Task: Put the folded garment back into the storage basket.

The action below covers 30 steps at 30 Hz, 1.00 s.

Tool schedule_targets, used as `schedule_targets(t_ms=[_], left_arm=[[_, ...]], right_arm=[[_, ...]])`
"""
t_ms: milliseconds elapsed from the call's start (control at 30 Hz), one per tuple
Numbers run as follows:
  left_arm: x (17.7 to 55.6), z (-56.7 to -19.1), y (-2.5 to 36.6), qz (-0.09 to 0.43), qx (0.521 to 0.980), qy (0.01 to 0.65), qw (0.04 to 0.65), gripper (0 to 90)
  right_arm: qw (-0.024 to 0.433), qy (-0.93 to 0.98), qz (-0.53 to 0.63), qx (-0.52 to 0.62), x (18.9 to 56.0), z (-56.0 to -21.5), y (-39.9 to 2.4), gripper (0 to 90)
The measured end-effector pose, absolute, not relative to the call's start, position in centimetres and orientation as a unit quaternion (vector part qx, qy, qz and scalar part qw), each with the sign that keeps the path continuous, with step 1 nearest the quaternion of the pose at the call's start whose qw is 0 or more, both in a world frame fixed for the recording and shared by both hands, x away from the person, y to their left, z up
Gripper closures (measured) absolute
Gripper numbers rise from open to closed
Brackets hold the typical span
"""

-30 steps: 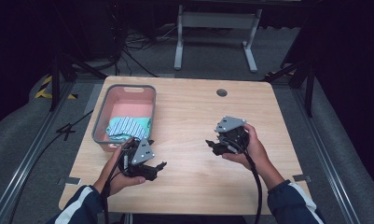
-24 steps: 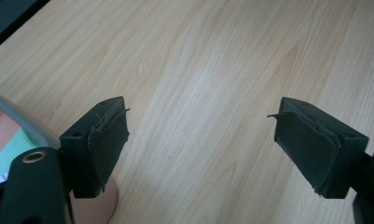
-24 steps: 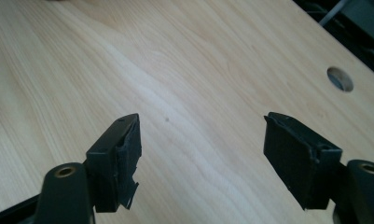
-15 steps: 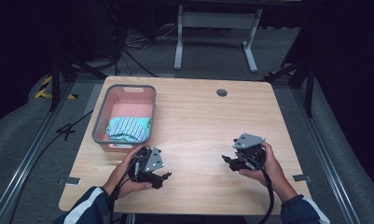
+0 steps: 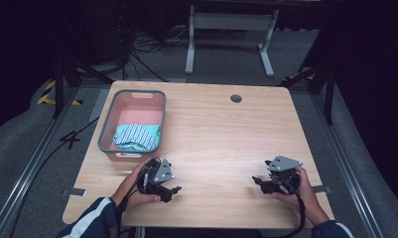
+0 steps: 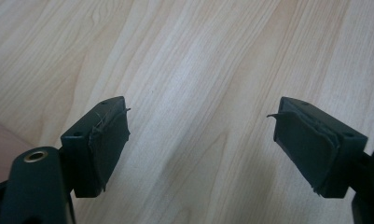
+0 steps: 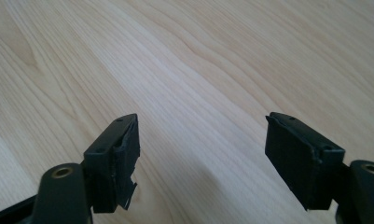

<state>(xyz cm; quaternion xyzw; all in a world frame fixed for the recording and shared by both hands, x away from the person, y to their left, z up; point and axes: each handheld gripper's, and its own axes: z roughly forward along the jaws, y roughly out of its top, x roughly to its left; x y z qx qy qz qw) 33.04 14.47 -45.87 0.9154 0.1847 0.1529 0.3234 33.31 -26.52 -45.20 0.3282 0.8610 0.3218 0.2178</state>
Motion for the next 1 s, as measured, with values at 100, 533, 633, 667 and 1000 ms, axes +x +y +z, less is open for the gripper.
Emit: schedule_targets(t_ms=[100,533,633,667,1000], left_arm=[[33.2,-46.4,14.7,0.141,0.916,0.185,0.327,17.6],[33.6,-48.3,16.0,0.081,0.9,0.229,0.363,15.1],[33.6,-48.3,16.0,0.084,0.899,0.231,0.362,14.9],[33.6,-48.3,16.0,0.084,0.899,0.231,0.362,14.9],[33.6,-48.3,16.0,0.085,0.899,0.233,0.36,14.7]], right_arm=[[0.213,0.854,0.326,0.344,32.9,-45.8,-27.8,27.3],[0.177,0.82,0.367,0.402,32.2,-48.6,-31.1,23.8],[0.176,0.819,0.368,0.403,32.2,-48.6,-31.2,23.3],[0.176,0.819,0.368,0.403,32.2,-48.6,-31.2,23.3],[0.176,0.819,0.368,0.404,32.3,-48.6,-31.2,23.1]])
